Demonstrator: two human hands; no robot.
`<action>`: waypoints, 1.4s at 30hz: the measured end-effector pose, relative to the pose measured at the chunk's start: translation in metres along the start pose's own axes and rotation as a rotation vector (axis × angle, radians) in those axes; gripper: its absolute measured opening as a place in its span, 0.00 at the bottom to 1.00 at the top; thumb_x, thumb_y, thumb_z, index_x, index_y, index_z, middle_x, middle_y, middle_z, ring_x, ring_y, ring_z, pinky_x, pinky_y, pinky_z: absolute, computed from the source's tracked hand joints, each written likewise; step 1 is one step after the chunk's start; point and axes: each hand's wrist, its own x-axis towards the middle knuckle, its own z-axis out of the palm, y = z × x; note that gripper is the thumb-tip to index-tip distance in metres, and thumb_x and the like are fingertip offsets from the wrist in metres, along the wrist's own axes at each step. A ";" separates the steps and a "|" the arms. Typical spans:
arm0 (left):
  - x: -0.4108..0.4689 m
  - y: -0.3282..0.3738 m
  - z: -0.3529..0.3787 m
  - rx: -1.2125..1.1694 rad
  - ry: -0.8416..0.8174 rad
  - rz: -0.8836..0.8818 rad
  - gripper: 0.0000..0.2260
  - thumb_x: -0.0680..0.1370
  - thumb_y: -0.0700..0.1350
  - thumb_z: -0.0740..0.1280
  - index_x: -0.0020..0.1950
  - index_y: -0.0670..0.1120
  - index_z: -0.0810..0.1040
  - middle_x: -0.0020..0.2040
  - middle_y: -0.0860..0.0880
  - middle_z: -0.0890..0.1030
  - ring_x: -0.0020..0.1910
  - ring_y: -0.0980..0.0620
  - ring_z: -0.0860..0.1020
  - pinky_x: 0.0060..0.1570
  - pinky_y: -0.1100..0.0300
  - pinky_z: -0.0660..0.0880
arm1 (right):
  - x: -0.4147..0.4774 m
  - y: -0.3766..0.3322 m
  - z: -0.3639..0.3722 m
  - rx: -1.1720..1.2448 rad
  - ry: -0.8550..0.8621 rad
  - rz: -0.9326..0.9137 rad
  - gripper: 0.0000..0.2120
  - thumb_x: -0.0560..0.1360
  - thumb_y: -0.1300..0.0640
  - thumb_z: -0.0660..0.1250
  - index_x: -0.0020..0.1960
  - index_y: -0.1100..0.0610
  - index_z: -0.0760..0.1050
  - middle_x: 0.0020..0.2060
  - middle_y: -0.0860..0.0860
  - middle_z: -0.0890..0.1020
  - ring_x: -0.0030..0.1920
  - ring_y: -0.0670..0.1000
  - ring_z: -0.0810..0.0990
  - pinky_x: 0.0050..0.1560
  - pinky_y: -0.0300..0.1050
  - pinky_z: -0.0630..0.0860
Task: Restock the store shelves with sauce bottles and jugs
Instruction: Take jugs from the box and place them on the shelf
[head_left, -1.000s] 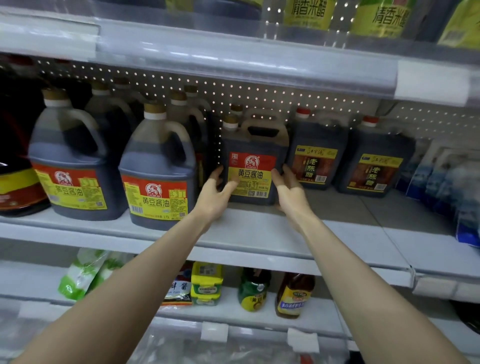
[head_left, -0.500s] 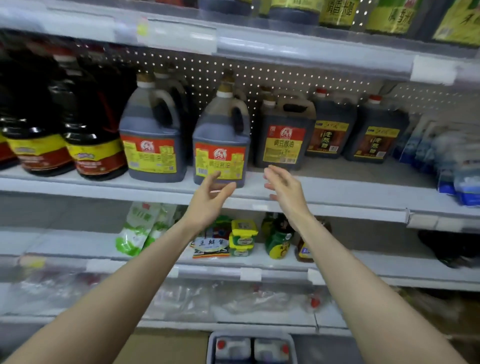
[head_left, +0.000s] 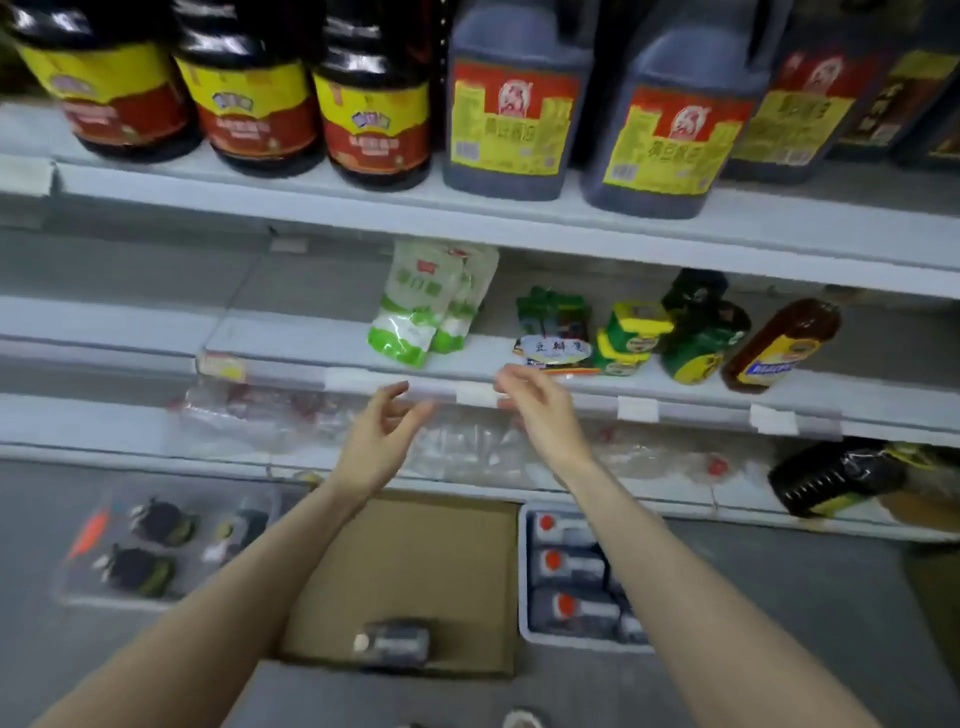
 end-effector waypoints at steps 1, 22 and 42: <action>0.001 -0.021 -0.006 -0.006 0.001 -0.033 0.19 0.78 0.48 0.66 0.69 0.45 0.70 0.51 0.48 0.78 0.45 0.56 0.76 0.45 0.62 0.73 | 0.001 0.016 0.013 -0.016 -0.017 0.033 0.06 0.77 0.55 0.67 0.53 0.54 0.77 0.45 0.47 0.81 0.46 0.46 0.80 0.50 0.36 0.76; -0.037 -0.498 0.006 0.061 0.002 -0.694 0.22 0.79 0.52 0.65 0.71 0.47 0.68 0.56 0.50 0.76 0.56 0.50 0.76 0.54 0.57 0.72 | -0.022 0.473 0.143 -0.145 -0.261 0.648 0.11 0.78 0.51 0.66 0.57 0.55 0.75 0.52 0.47 0.79 0.54 0.45 0.77 0.50 0.30 0.72; -0.006 -0.627 0.034 -0.072 -0.186 -0.578 0.25 0.78 0.46 0.64 0.75 0.49 0.63 0.56 0.59 0.74 0.50 0.73 0.74 0.49 0.76 0.71 | -0.054 0.642 0.159 -0.180 -0.253 0.493 0.20 0.76 0.52 0.67 0.68 0.48 0.70 0.73 0.43 0.62 0.73 0.41 0.62 0.72 0.47 0.65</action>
